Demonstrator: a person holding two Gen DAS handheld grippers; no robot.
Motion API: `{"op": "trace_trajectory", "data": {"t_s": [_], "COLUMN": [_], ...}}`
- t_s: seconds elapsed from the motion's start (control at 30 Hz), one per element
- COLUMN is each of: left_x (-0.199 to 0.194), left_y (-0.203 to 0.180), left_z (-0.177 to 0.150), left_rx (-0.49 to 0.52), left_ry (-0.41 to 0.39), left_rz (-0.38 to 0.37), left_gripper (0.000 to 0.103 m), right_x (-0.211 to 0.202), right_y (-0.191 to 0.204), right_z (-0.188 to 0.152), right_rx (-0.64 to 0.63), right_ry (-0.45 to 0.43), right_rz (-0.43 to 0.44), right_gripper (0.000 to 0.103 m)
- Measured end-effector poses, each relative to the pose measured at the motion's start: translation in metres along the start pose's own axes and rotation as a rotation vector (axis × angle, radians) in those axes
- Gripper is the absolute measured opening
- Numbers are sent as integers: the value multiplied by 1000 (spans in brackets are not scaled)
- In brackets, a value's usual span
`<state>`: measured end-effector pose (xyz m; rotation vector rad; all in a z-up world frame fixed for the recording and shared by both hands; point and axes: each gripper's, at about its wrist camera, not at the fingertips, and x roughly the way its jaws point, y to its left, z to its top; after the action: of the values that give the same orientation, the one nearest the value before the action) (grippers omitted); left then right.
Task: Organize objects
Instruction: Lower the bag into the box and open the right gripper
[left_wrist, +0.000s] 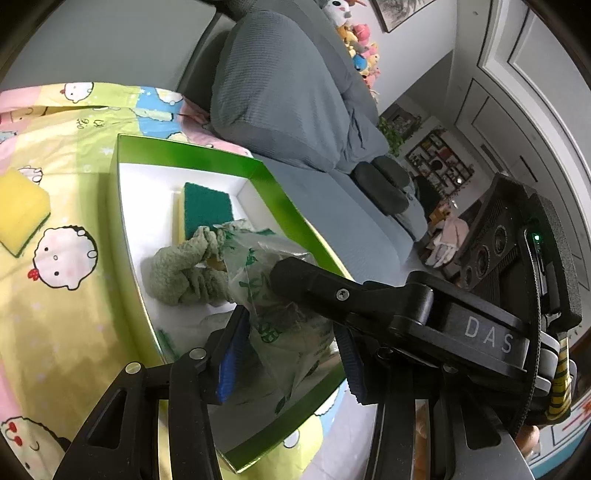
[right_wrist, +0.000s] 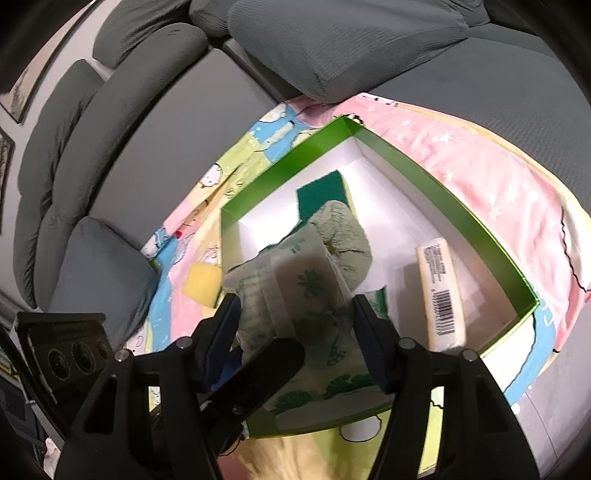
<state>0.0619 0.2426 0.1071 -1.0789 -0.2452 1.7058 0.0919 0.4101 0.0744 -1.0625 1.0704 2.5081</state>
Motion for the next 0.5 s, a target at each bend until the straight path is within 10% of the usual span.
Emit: {"op": "trace_trajectory", "data": {"t_s": [0.5], "left_x": [-47], "left_y": [-1], "left_z": [2], "left_rx": [59], "left_ry": [-111], "left_rz": [175], "left_gripper": [47], "right_x": [-18], "right_y": [-1], "right_z": [3], "right_rx": [-1], "right_ry": [-146], "right_rz": [-163], "right_gripper": [66]}}
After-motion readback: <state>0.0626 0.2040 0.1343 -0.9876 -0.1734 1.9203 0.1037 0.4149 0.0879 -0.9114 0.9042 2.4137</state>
